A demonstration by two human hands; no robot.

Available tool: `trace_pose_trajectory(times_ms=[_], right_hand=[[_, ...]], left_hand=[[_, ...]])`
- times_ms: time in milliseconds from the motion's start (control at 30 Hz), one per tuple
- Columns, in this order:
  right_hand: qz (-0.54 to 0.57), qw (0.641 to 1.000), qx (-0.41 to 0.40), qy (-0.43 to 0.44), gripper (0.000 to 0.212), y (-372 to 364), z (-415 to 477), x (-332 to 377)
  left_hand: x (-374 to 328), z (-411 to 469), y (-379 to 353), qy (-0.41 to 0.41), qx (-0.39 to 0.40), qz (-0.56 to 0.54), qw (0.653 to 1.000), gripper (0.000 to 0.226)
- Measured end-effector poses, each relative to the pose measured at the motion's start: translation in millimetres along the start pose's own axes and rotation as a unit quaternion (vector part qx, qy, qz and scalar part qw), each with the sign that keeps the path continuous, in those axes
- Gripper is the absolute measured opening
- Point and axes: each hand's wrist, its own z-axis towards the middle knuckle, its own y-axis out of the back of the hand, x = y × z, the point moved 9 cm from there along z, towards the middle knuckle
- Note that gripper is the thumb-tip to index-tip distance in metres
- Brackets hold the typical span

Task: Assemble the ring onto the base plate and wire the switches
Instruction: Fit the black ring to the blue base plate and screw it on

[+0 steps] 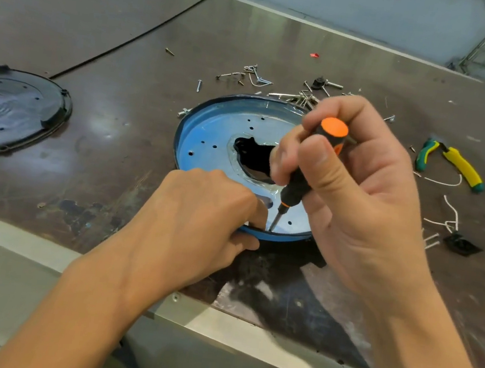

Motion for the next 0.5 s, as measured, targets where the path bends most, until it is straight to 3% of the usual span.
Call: trace_pose_trajectory(times_ms=[167,300,333,500], right_hand=[[0.065,0.996,0.046,-0.034,0.03,-1,-2,-4],[0.035,0.998,0.058,-0.003,0.018,-3,-4,-3],[0.028,0.998,0.048,0.01,0.013,0,-3,-2],[0.032,0.999,-0.012,0.033,0.027,16,-1,-1]], left_hand=[[-2,0,2,-0.002,0.002,0.004,1.0,0.029],[-3,0,3,-0.003,0.003,0.007,1.0,0.026],[-3,0,3,-0.001,0.004,0.004,1.0,0.026],[-3,1,1,0.001,0.009,0.008,1.0,0.027]])
